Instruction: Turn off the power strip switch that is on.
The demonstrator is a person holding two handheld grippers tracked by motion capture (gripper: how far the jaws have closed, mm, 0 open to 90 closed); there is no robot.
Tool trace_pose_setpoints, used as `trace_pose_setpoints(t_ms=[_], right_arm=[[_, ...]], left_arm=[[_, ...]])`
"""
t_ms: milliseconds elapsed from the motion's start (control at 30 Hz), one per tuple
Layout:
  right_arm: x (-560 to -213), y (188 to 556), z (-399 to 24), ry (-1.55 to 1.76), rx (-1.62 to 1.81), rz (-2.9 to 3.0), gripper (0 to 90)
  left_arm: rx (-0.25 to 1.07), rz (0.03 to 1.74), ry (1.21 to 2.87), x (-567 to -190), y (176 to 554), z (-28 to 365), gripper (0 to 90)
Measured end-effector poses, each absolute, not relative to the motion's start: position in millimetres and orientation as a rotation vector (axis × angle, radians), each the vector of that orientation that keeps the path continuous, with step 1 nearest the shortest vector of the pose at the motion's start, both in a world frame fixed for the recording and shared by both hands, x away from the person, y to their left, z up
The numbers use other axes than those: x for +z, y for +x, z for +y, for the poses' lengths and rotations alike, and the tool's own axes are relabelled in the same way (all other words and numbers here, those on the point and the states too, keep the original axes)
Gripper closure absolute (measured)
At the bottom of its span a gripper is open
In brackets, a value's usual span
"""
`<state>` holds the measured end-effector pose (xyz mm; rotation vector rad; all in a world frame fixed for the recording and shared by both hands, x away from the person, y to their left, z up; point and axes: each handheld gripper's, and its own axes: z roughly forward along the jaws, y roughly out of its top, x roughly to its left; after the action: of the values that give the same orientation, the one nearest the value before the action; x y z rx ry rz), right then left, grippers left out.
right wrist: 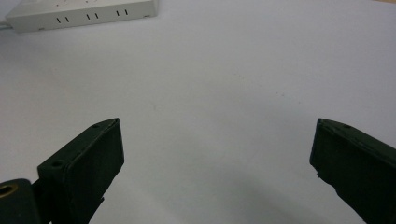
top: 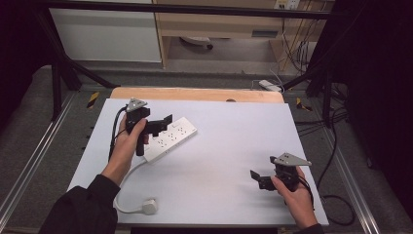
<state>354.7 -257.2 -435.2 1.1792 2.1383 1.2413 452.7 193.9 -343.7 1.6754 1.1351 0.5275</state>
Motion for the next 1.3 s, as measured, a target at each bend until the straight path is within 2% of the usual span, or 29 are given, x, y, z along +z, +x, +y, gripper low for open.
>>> trace_pose_setpoints(t_ms=[567,1300], right_arm=[[-435.4,354.6,-256.8,1.179,1.237,2.137,3.4],[-438.1,356.8,-254.4,1.176,1.226,2.156,3.6]], left_arm=[[0.527,1.045,1.654,-329.7,401.6,199.5,7.0],[0.574,1.057,1.620,-351.5,346.6,245.3,6.6]])
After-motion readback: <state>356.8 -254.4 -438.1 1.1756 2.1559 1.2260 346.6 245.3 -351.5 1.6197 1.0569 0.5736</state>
